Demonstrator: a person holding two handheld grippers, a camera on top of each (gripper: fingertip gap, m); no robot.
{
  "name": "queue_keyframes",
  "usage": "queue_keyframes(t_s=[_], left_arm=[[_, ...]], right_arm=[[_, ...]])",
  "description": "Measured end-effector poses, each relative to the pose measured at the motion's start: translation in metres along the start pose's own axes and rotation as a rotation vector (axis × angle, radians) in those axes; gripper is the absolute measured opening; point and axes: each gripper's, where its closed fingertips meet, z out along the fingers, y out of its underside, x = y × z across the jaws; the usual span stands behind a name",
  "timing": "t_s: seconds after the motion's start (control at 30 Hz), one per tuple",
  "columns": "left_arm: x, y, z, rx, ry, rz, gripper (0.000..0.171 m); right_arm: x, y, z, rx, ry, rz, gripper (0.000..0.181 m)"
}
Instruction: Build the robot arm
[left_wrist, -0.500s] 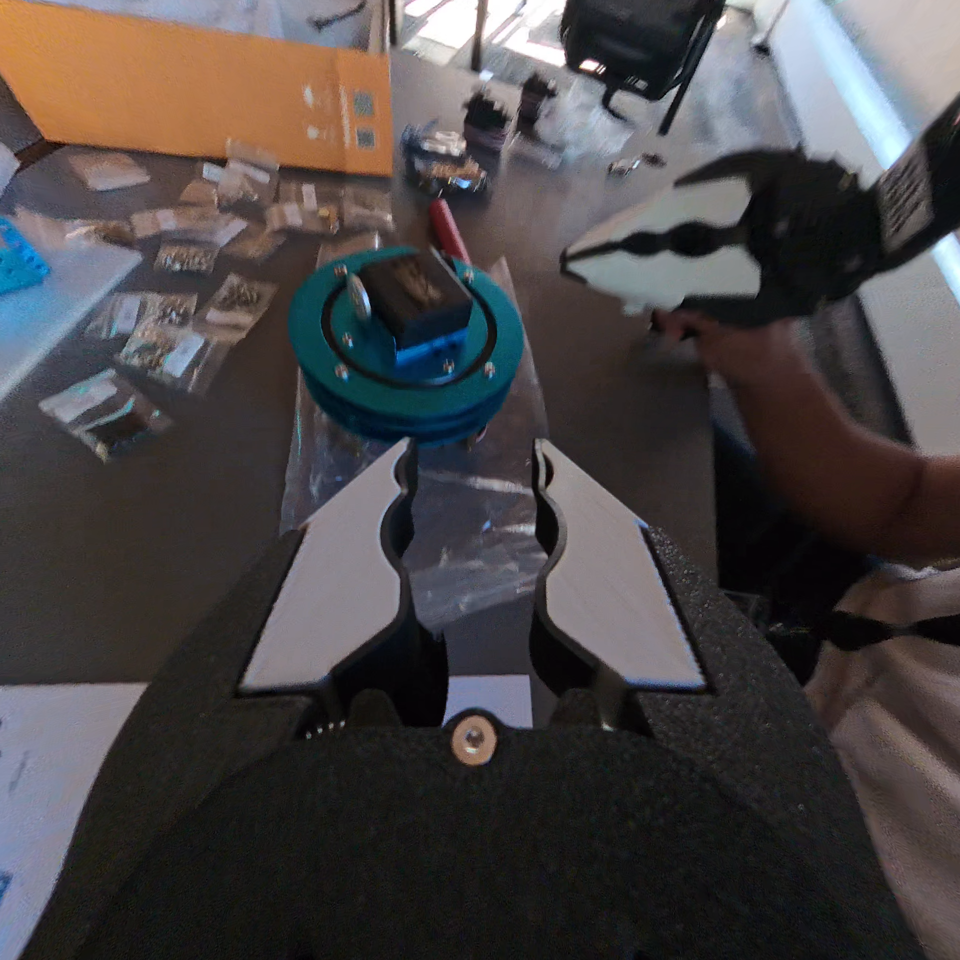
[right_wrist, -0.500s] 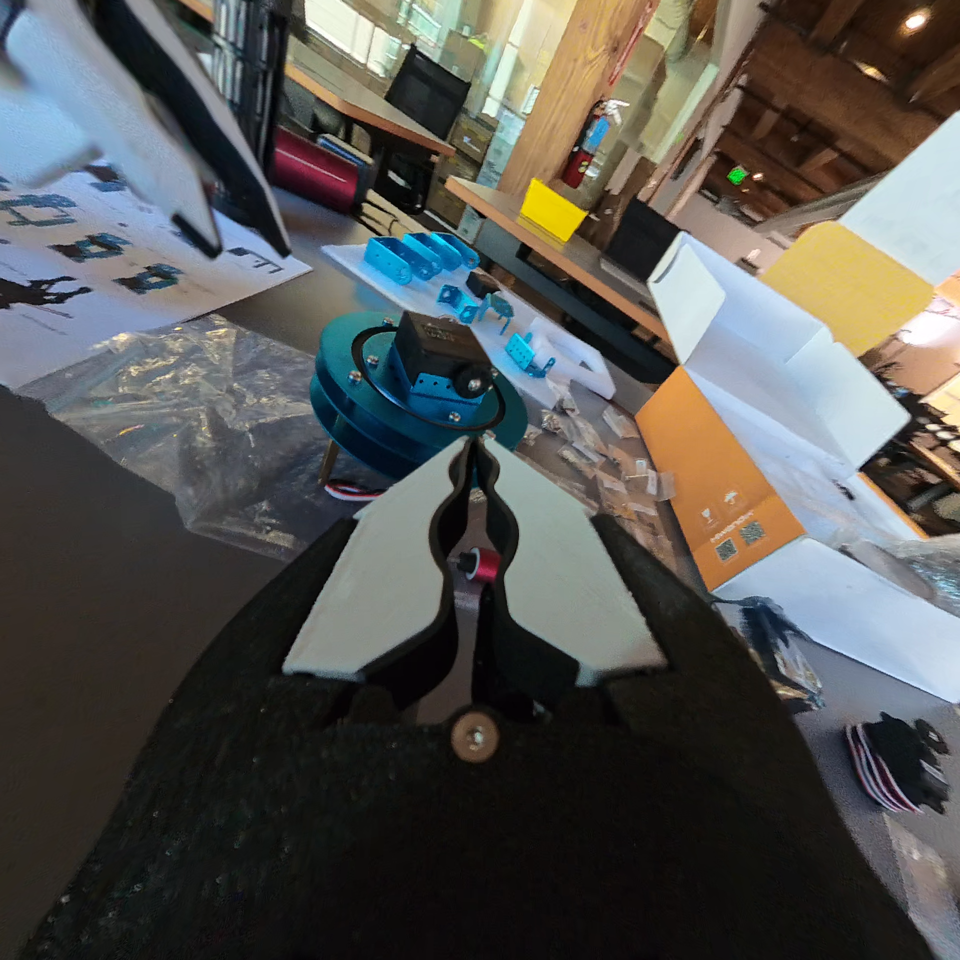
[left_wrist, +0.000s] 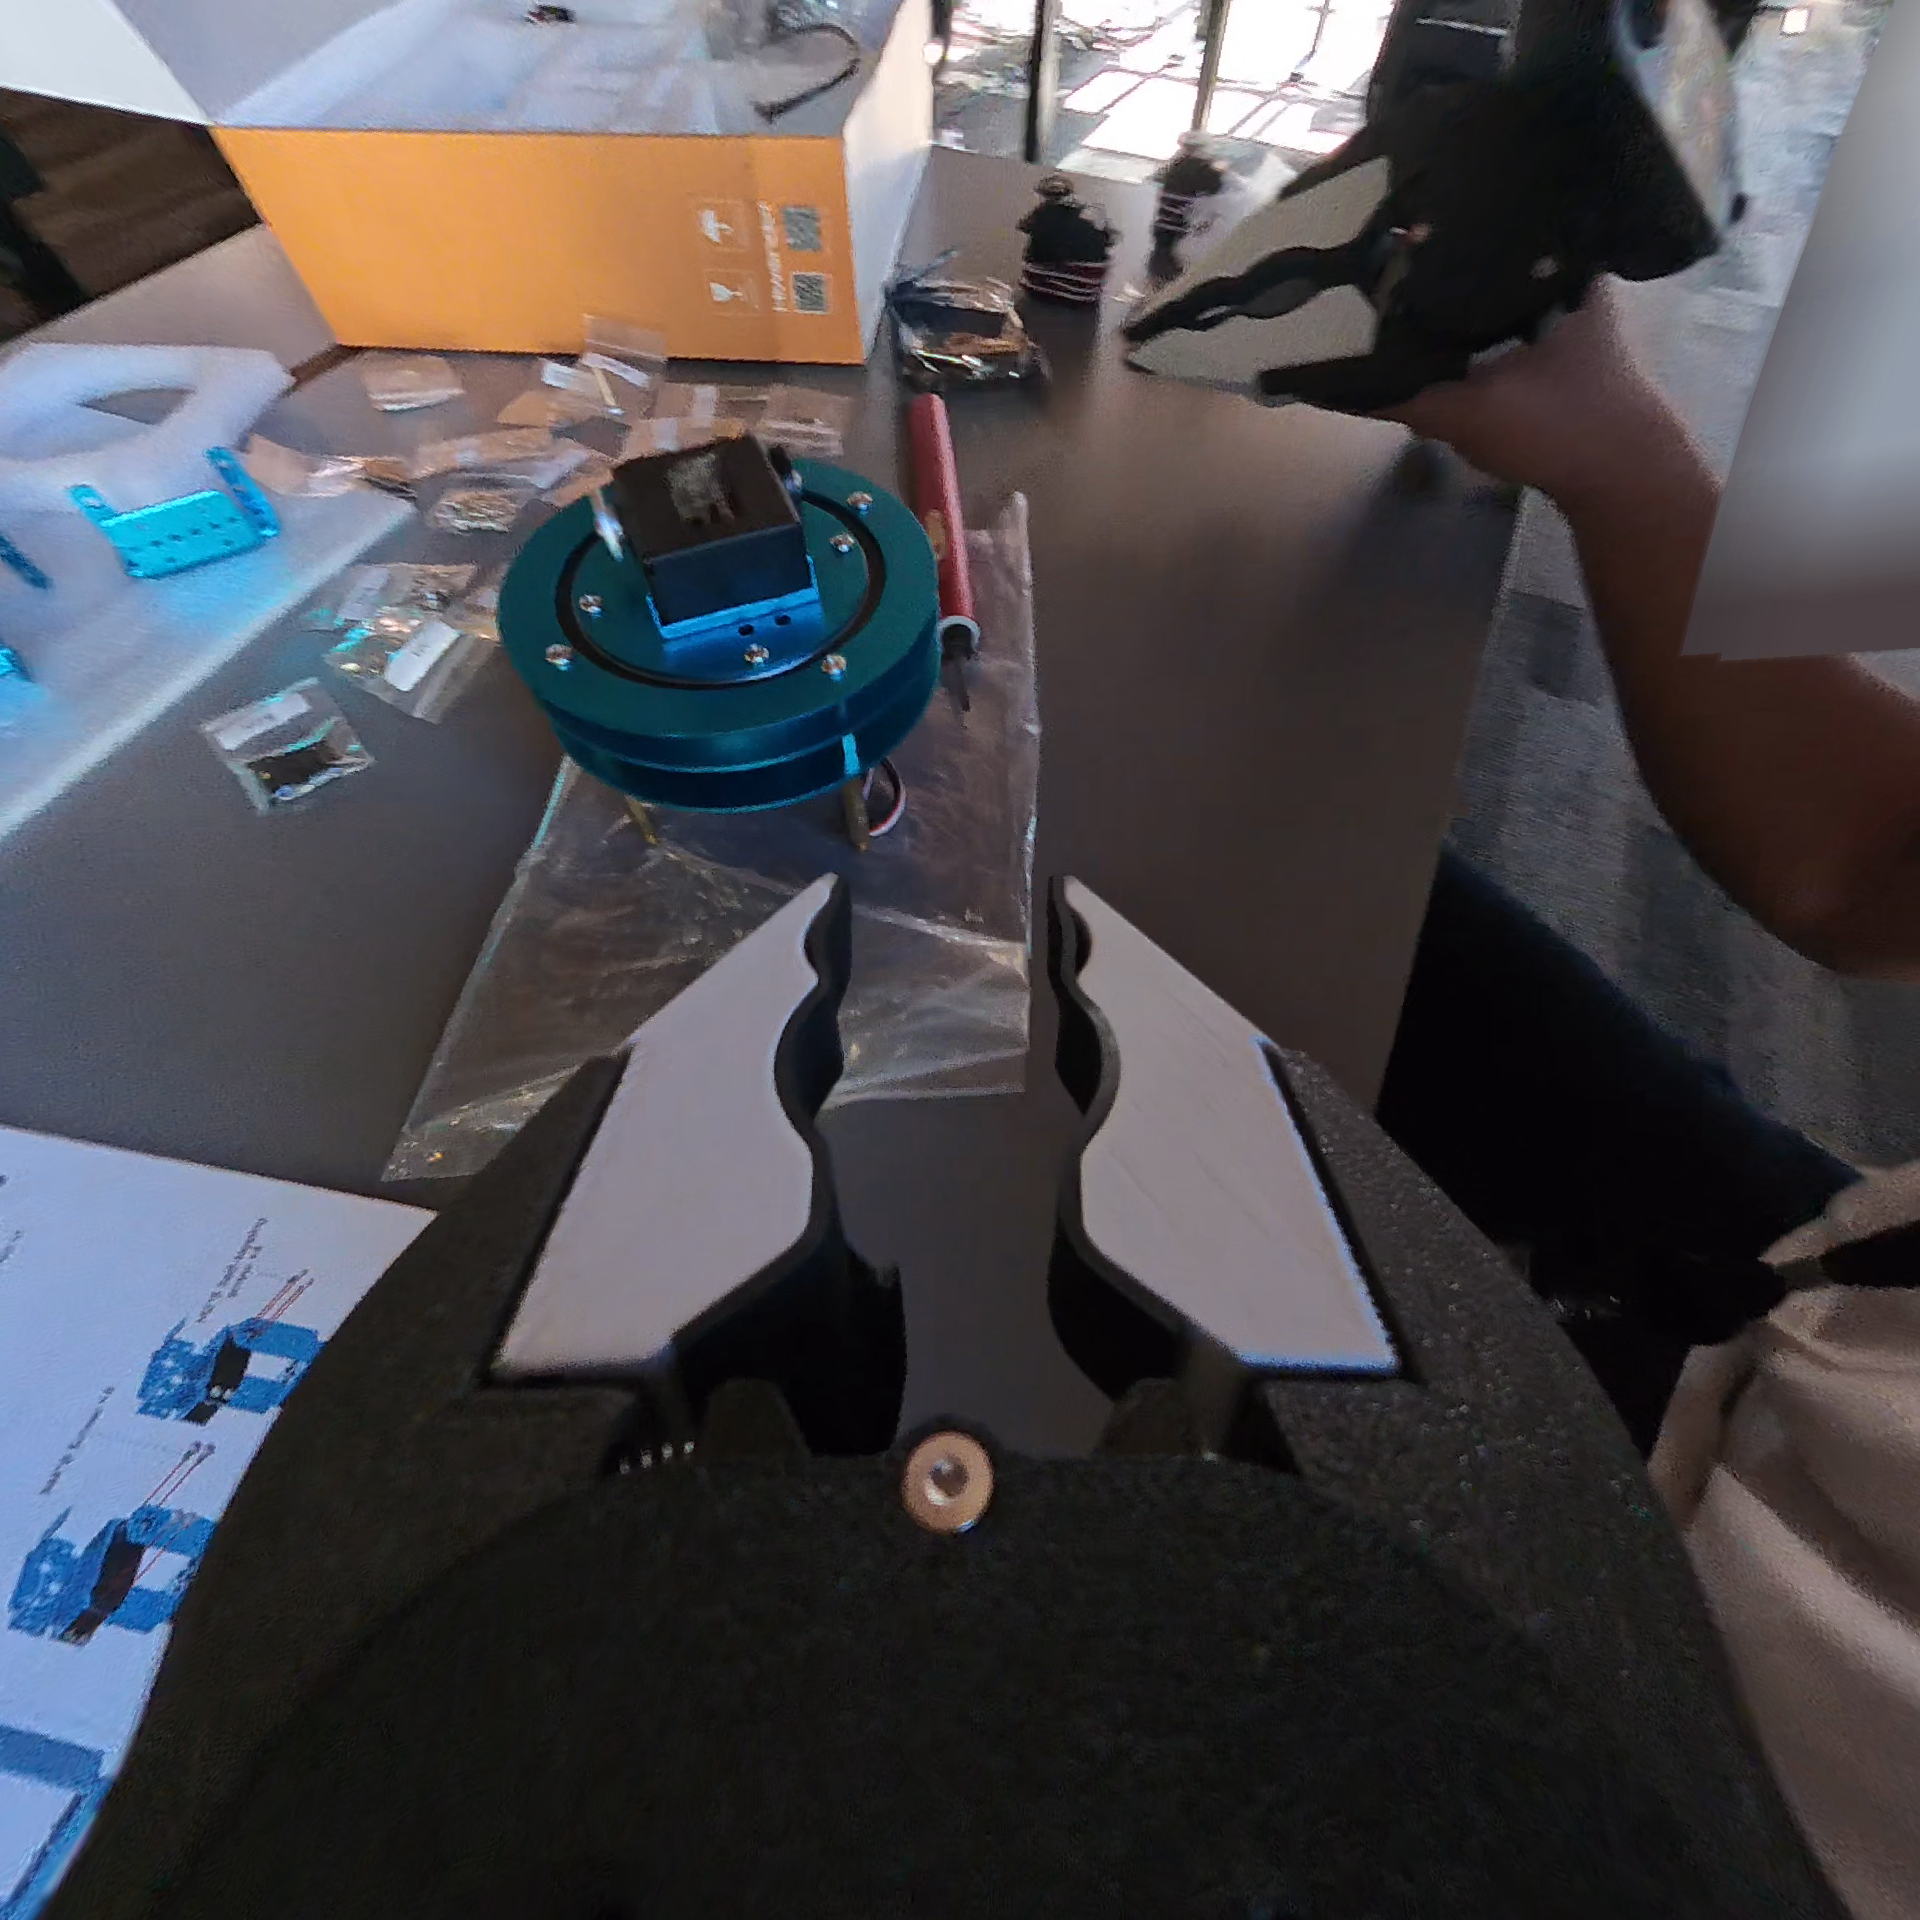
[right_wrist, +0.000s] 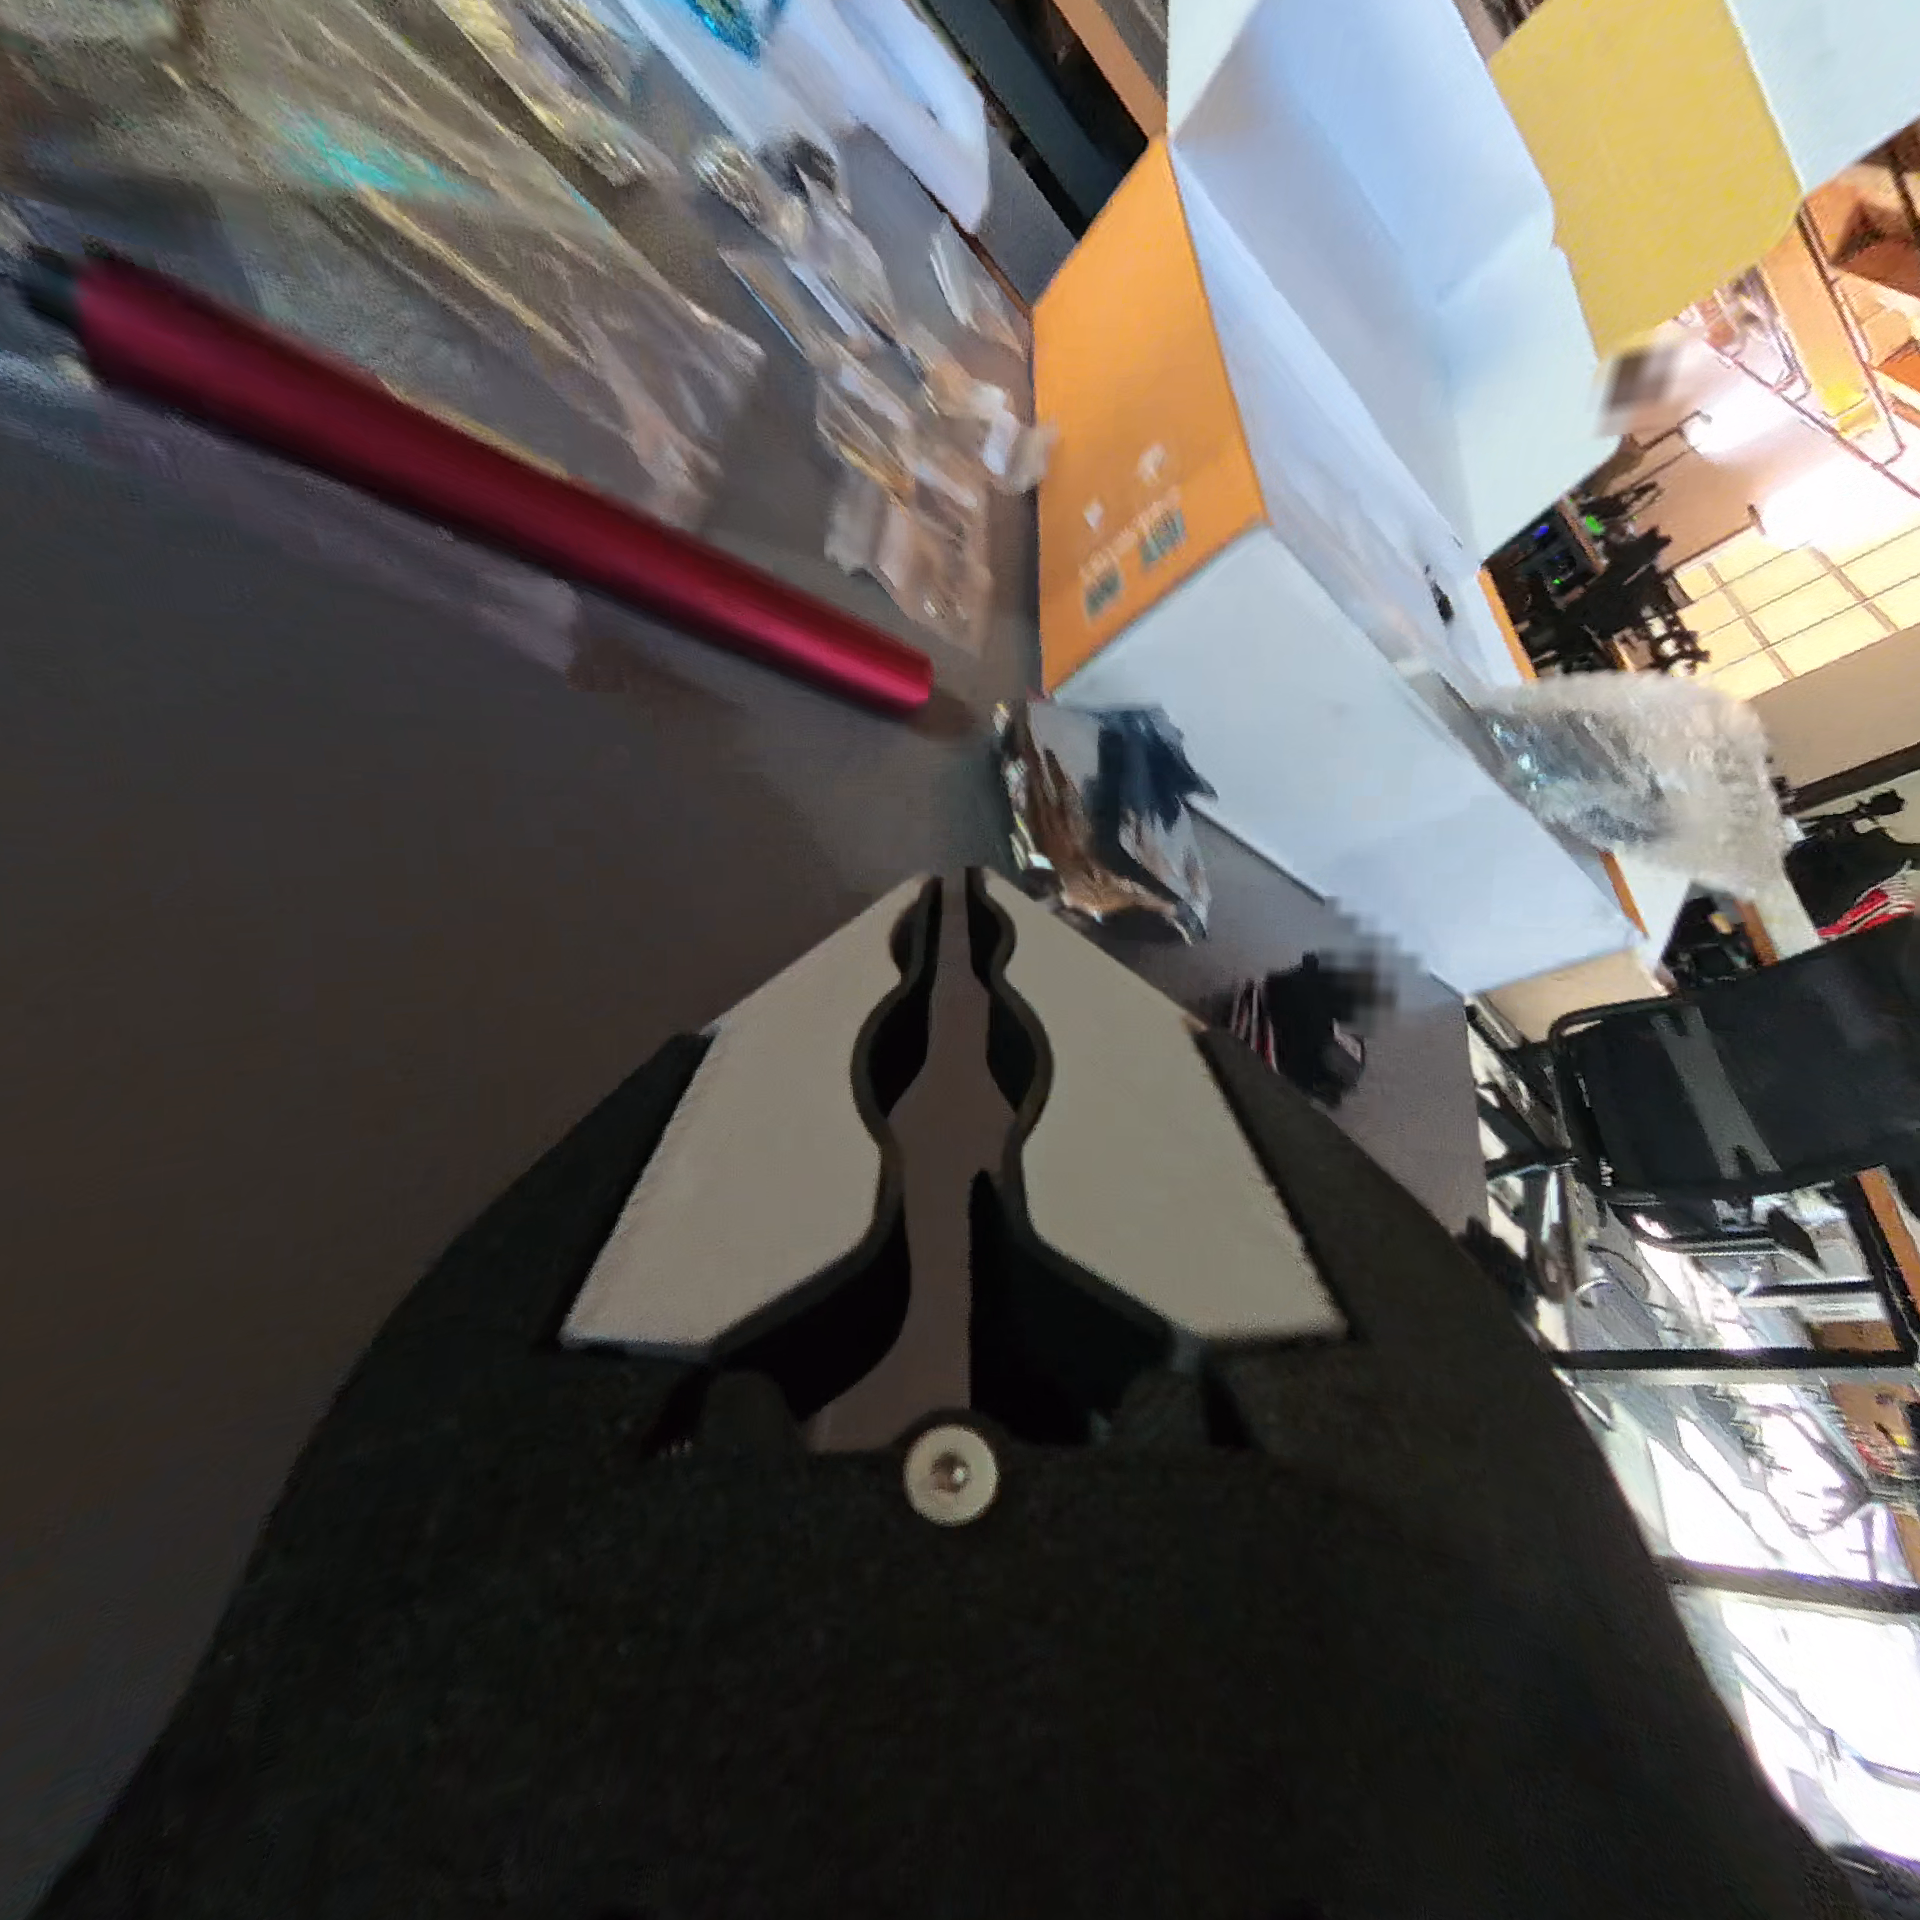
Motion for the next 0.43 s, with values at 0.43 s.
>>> queue_keyframes(t_s=[0.43], left_arm=[[-0.003,-0.043,0.059,-0.041,-0.202,-0.124,0.034]], right_arm=[[0.071,-0.012,-0.091,0.654,-0.336,0.453,0.008]])
